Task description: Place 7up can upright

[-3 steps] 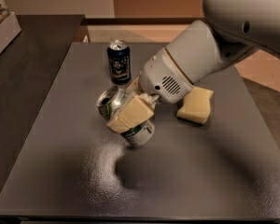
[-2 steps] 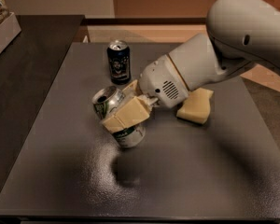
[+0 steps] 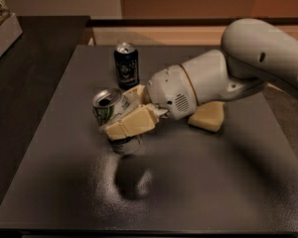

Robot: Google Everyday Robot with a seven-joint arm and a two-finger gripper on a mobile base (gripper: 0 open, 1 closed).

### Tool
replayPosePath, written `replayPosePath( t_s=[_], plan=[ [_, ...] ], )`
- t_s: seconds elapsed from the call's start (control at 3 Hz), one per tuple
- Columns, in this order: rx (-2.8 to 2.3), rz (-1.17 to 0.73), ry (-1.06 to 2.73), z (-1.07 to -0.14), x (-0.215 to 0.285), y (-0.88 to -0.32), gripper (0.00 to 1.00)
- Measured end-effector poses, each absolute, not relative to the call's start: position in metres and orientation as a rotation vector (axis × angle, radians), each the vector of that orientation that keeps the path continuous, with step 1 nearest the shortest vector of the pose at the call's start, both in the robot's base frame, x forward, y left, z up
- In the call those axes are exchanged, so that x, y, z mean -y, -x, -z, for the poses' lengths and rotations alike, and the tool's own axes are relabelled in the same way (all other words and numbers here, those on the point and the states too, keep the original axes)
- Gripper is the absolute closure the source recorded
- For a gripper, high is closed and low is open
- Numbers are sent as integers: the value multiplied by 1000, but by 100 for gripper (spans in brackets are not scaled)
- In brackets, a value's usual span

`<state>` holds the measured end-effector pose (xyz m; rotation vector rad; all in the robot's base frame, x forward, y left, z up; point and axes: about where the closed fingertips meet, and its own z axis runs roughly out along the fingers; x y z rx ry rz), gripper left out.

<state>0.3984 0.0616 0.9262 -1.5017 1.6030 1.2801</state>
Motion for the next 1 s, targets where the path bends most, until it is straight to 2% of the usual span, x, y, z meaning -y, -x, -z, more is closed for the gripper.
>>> replayPosePath(
  t_s=[1.0],
  plan=[
    [-1446, -1339, 1518, -906, -60, -387, 100]
  ],
)
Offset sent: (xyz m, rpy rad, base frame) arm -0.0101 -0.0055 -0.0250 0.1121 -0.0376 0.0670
